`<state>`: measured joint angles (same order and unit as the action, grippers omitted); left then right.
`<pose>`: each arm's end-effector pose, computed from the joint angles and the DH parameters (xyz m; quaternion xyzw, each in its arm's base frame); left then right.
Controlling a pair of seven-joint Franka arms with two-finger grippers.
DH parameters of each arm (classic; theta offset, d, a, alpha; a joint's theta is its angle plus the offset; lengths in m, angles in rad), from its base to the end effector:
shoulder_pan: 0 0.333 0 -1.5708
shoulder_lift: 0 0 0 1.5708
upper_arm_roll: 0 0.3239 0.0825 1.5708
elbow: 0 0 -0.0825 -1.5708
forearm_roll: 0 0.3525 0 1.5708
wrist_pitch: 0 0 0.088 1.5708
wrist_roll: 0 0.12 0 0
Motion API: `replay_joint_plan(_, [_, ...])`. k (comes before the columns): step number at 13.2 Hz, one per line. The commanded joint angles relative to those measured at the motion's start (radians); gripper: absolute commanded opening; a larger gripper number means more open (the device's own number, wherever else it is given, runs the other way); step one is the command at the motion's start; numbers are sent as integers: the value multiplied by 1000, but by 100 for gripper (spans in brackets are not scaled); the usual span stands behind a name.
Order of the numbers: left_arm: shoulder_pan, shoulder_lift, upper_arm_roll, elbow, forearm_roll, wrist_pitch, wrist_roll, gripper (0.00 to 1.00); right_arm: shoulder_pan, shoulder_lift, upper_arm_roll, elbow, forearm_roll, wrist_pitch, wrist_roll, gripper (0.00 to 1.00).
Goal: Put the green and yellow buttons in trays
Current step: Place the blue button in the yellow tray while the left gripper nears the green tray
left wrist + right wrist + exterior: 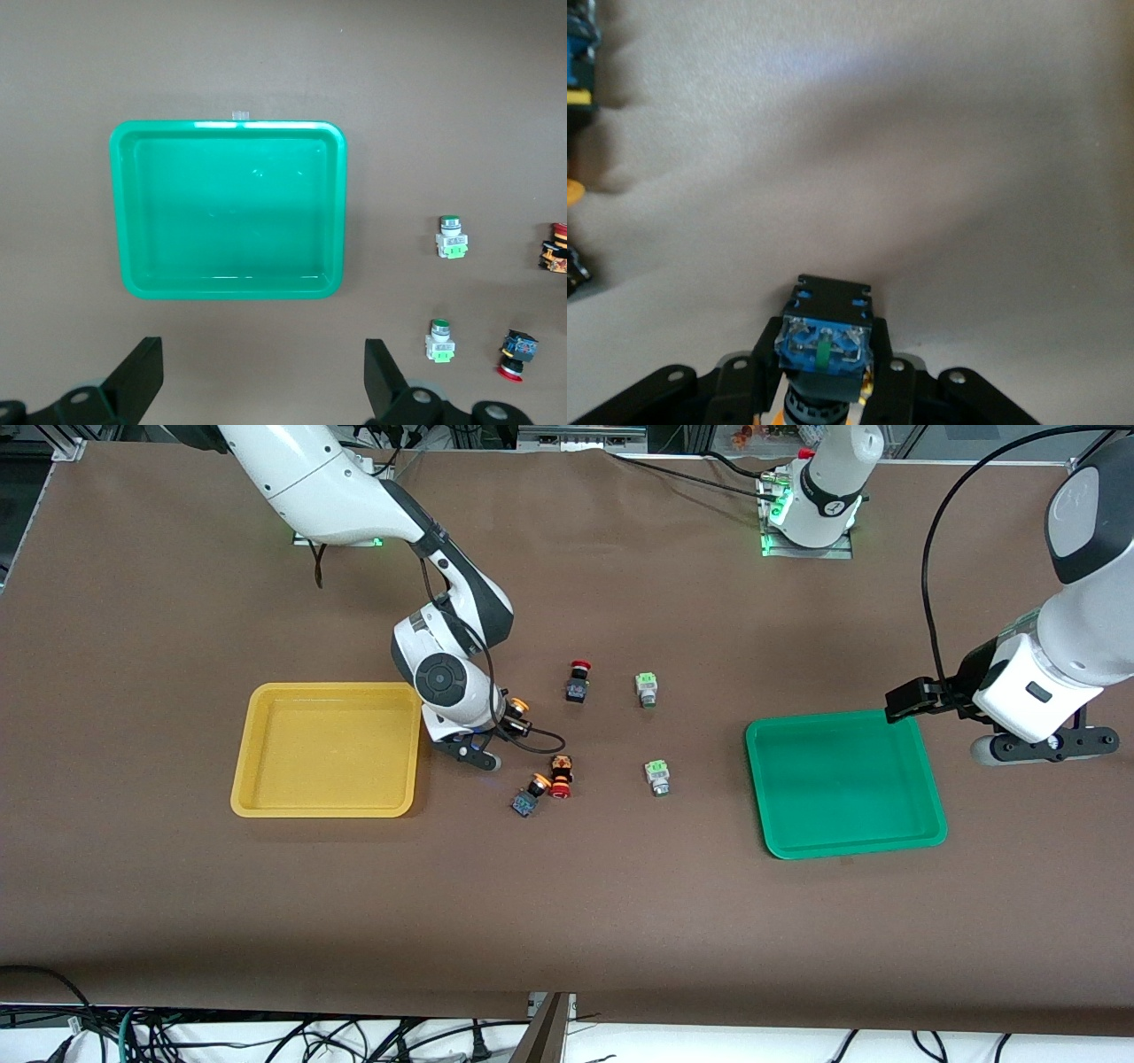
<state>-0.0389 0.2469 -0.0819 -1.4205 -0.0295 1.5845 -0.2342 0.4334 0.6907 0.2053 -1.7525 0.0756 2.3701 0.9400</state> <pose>0.5915 -0.0695 0.5487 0.9972 0.0582 -0.0447 0.0171 0.5202 0.3739 0.1951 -0.9756 0.1974 0.0865 0.0422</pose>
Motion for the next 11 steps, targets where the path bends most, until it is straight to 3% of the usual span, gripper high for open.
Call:
replay_joint_plan(1, [-30, 20, 2, 29, 5, -12, -39, 100, -15, -60, -42, 22, -17, -107, -82, 17])
replay_joint_plan(3, [-47, 52, 2, 31, 2, -9, -39, 100, -13, -106, -105, 53, -42, -251, -235, 17])
replay_joint_plan(7, [-139, 109, 2, -1, 0, 78, -150, 100, -15, -155, -271, 16, -66, -304, -564, 21])
replay_joint_plan(11, [-255, 109, -8, -252, 0, 351, -313, 100, -24, -155, -389, -117, -57, -171, -814, 26])
